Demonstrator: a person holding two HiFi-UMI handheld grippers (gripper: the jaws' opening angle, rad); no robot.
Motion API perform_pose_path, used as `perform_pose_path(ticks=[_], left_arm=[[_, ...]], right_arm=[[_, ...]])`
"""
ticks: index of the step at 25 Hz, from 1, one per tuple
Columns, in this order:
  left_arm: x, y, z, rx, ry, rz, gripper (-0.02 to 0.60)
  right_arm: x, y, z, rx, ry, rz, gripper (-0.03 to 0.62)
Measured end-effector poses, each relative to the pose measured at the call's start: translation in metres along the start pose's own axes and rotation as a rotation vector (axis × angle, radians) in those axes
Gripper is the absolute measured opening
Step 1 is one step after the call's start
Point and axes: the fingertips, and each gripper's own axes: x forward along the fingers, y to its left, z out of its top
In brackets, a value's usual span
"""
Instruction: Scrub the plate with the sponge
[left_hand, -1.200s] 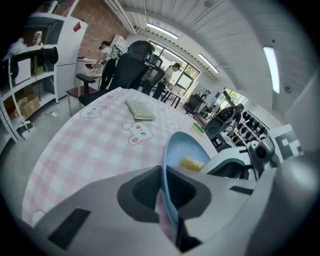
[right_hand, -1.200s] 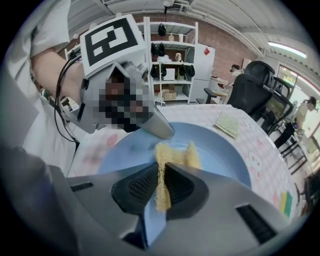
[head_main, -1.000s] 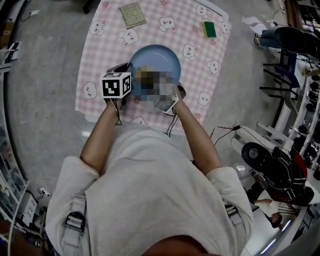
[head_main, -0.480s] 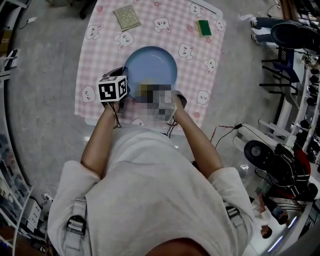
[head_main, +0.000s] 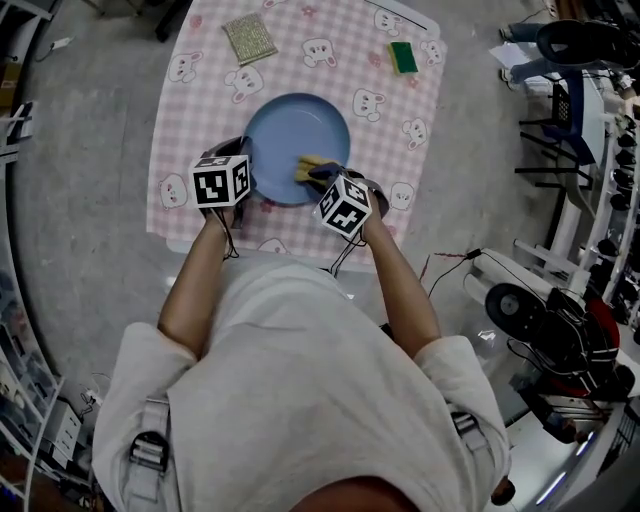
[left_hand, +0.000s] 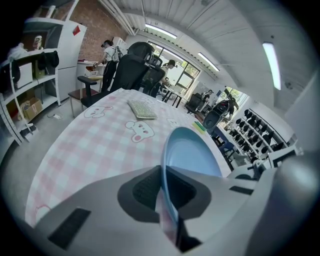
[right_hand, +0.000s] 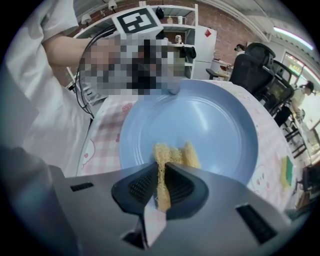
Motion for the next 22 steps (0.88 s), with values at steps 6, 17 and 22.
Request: perform_pose_path(ticks=[6, 17, 22], left_arm=[[0.003, -0.004, 0.001, 0.016, -0.002, -0.002, 0.026], [0.006, -0.009, 0.004, 0.033, 0.0, -0.005, 0.028], [0.005, -0.011, 0.008, 0.033, -0.002, -0.004, 0.028]], right_arm=[[-0.009, -0.049, -0.006, 0.141, -0.04, -0.087, 0.043], [-0.017, -0.126, 0.011, 0.353, -0.089, -0.173, 0.043], [-0.019, -0.135, 0.031, 0.339, -0.103, -0.207, 0.043]])
